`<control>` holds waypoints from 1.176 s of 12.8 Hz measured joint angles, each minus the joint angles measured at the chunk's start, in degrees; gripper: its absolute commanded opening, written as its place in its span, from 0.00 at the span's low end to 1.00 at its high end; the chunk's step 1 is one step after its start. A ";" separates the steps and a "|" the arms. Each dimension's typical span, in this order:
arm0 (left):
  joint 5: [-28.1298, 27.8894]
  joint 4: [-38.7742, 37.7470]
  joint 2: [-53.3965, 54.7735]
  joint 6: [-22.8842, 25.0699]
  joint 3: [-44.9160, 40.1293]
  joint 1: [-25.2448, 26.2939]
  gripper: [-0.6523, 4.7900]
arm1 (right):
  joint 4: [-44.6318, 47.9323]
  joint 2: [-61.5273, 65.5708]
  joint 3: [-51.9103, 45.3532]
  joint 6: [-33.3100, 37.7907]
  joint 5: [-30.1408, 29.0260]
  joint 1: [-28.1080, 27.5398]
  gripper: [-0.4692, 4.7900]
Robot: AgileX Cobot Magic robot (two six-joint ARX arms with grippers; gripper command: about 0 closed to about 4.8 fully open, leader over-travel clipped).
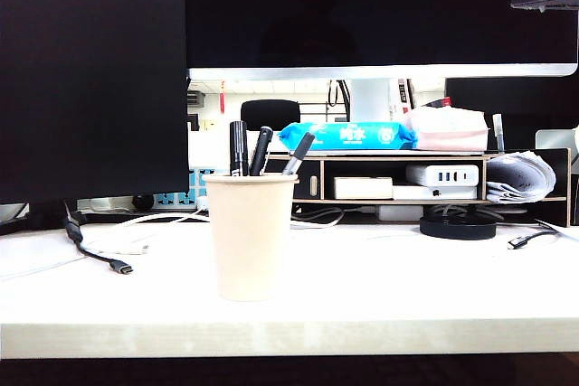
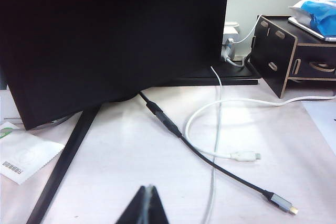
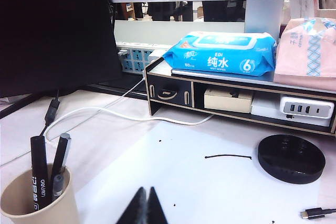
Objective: Pick up the marker and insert it into the paper cup.
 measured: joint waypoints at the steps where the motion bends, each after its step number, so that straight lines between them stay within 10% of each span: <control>1: 0.00 0.00 0.00 0.00 0.00 0.00 0.11 | 0.00 0.00 0.00 0.00 0.00 0.00 0.08; 5: 0.00 0.00 -0.02 0.00 0.00 0.00 0.11 | -3.50 -3.93 -0.02 -0.07 -0.57 -1.88 0.08; 11: 0.04 -0.02 -0.02 0.00 0.00 -0.02 0.11 | -19.12 -19.80 -3.15 0.72 -3.30 -28.50 0.08; 15: 0.07 -0.04 -0.02 0.00 0.00 -0.02 0.11 | -18.27 -21.70 -10.62 1.66 -3.69 -34.03 0.08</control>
